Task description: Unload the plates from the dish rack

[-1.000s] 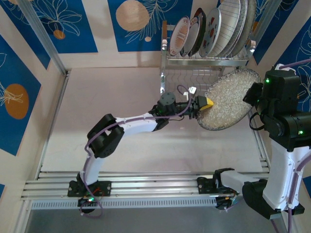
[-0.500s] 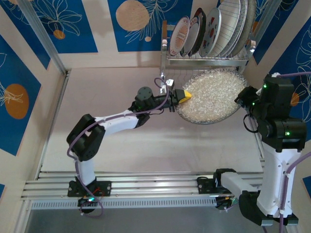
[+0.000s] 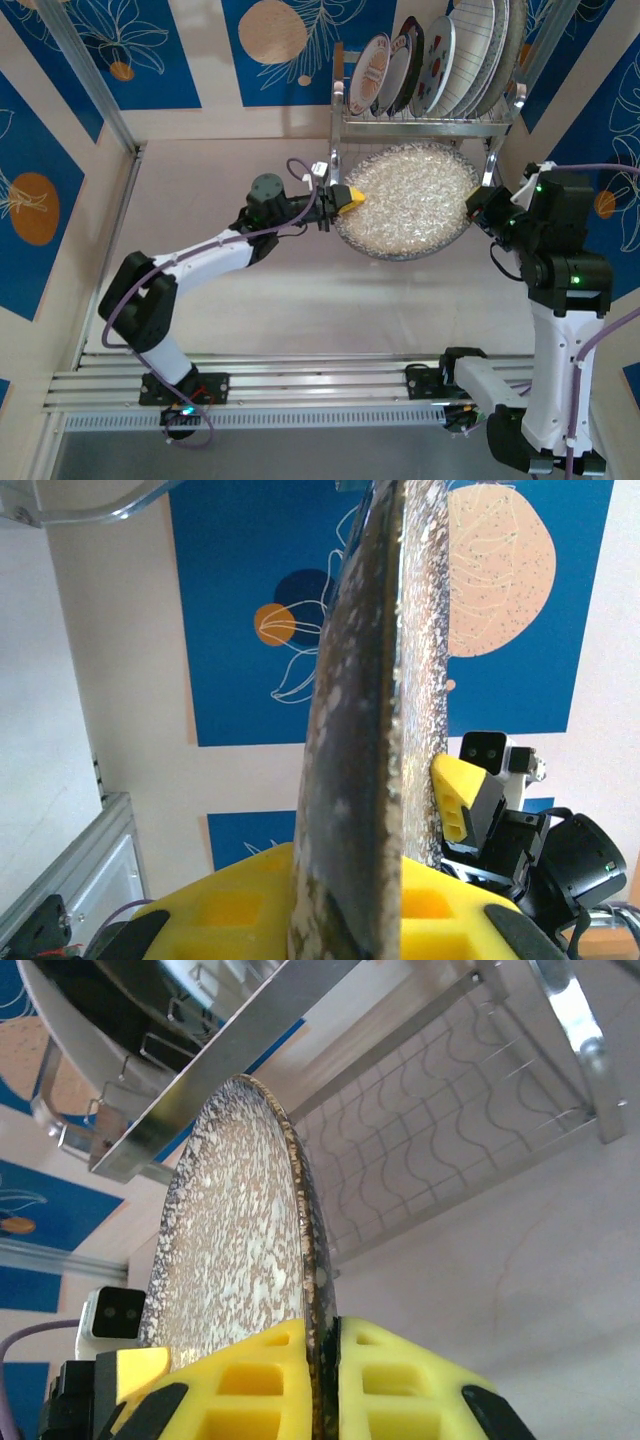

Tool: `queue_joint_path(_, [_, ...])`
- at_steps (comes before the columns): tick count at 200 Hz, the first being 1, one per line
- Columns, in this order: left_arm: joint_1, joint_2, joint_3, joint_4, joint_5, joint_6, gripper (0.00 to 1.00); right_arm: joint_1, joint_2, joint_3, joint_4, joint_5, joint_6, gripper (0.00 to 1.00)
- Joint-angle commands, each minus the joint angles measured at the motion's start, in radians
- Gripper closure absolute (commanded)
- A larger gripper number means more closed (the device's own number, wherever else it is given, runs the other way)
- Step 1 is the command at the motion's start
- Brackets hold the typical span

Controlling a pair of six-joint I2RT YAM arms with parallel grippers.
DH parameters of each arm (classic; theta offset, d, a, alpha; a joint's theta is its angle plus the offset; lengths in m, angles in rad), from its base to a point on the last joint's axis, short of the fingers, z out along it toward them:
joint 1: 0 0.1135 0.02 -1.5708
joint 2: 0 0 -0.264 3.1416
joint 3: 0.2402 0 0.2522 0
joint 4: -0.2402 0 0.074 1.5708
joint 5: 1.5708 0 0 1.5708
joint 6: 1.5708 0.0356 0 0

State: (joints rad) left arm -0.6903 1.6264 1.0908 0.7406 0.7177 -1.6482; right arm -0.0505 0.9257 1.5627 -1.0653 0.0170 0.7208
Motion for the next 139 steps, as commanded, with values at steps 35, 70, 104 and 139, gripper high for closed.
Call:
queue_joint_path(35, [0.058, -0.224, -0.093, 0.043, 0.038, 0.007, 0.94, 0.016, 0.0, -0.05, 0.163, -0.398, 0.05, 0.86])
queue_joint_path(70, [0.098, -0.329, -0.128, -0.097, 0.028, 0.061, 0.98, 0.039, 0.049, -0.063, 0.201, -0.566, 0.119, 0.71])
queue_joint_path(104, [0.149, -0.433, -0.171, -0.239, 0.01, 0.123, 1.0, 0.104, 0.081, -0.063, 0.203, -0.578, 0.141, 0.61])
queue_joint_path(139, [0.205, -0.505, -0.2, -0.3, -0.007, 0.137, 1.0, 0.223, 0.138, -0.056, 0.215, -0.555, 0.171, 0.57])
